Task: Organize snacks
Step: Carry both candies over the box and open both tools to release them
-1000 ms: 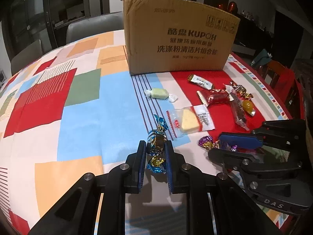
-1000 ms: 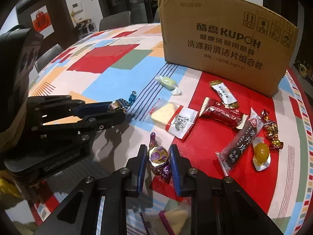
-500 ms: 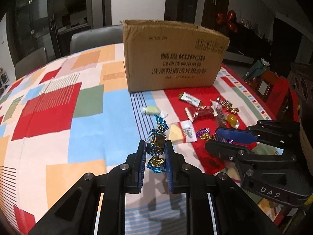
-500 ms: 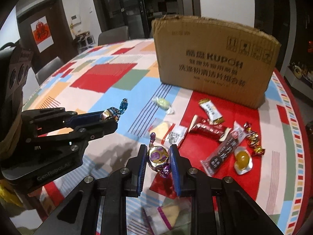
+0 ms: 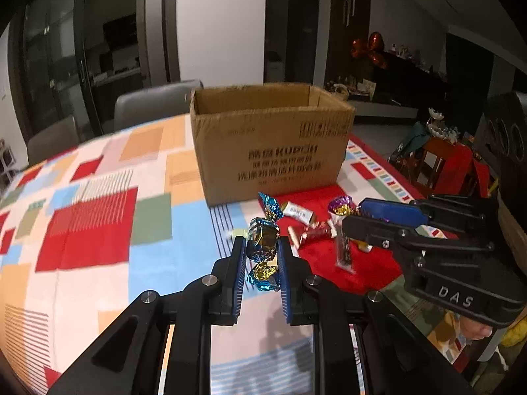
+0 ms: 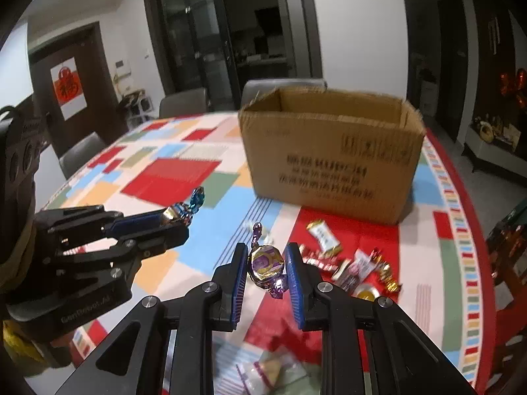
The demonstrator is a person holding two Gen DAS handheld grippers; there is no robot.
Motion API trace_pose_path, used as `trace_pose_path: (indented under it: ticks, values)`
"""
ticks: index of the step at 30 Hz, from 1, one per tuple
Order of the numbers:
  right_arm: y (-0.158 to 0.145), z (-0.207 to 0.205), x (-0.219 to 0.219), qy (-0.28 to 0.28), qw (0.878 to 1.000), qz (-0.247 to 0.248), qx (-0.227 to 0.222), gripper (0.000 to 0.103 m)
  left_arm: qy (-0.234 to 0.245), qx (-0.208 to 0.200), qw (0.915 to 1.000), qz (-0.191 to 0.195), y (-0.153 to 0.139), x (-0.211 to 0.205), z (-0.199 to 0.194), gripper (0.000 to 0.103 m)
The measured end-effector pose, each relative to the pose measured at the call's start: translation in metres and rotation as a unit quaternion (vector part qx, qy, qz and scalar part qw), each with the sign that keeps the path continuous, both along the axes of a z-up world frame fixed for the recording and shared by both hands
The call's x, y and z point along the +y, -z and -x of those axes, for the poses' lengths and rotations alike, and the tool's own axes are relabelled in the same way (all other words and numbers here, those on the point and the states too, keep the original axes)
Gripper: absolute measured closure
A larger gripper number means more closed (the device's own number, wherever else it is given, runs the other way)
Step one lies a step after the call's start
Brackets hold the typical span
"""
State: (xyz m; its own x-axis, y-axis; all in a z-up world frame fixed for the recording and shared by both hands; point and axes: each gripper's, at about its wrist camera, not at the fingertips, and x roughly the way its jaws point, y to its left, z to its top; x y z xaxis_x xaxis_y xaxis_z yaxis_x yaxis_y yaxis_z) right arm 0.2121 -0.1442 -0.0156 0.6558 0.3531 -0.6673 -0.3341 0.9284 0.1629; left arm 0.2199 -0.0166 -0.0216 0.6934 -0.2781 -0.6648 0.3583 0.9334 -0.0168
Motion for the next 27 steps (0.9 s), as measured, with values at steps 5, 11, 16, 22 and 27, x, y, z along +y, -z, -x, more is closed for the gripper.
trace_pose_path:
  ticks: [5, 11, 16, 22, 27]
  values:
    - [-0.023, -0.006, -0.011, 0.014, 1.000, -0.010, -0.024, 0.078, 0.004, -0.017, 0.9998, 0.010, -0.021, -0.004, -0.006, 0.084]
    - [-0.047, -0.015, -0.021, 0.028, 0.998, -0.012, -0.052, 0.078, 0.011, -0.039, 0.9991, 0.012, -0.044, -0.012, -0.014, 0.084]
    - [-0.062, -0.024, -0.028, 0.038, 0.997, -0.012, -0.068, 0.078, 0.013, -0.056, 0.9982, 0.014, -0.060, -0.017, -0.022, 0.084]
    - [-0.074, -0.040, -0.035, 0.047, 0.995, -0.012, -0.082, 0.078, 0.015, -0.071, 0.9972, 0.018, -0.075, -0.023, -0.036, 0.084]
    - [-0.081, -0.056, -0.039, 0.054, 0.995, -0.014, -0.089, 0.078, 0.015, -0.074, 0.9969, 0.020, -0.082, -0.026, -0.052, 0.084]
